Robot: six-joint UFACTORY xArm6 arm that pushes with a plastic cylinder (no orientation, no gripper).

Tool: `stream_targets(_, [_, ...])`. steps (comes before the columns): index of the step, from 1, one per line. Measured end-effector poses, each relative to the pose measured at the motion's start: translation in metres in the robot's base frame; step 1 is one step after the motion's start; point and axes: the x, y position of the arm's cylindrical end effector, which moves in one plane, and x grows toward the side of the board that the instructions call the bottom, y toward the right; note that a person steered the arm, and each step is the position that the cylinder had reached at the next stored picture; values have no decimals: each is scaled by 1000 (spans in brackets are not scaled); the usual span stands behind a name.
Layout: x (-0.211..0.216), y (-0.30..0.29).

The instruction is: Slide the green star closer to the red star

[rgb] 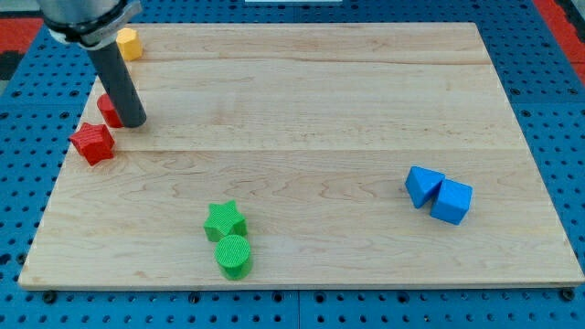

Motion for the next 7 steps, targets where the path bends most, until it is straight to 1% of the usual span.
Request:
stream_targets(1, [-19,-1])
stream_targets(2, [4,101])
stream_targets(3, [76,199])
stream_targets(4, [177,235])
stream_targets(5, [209,229])
stream_targets(7, [158,116])
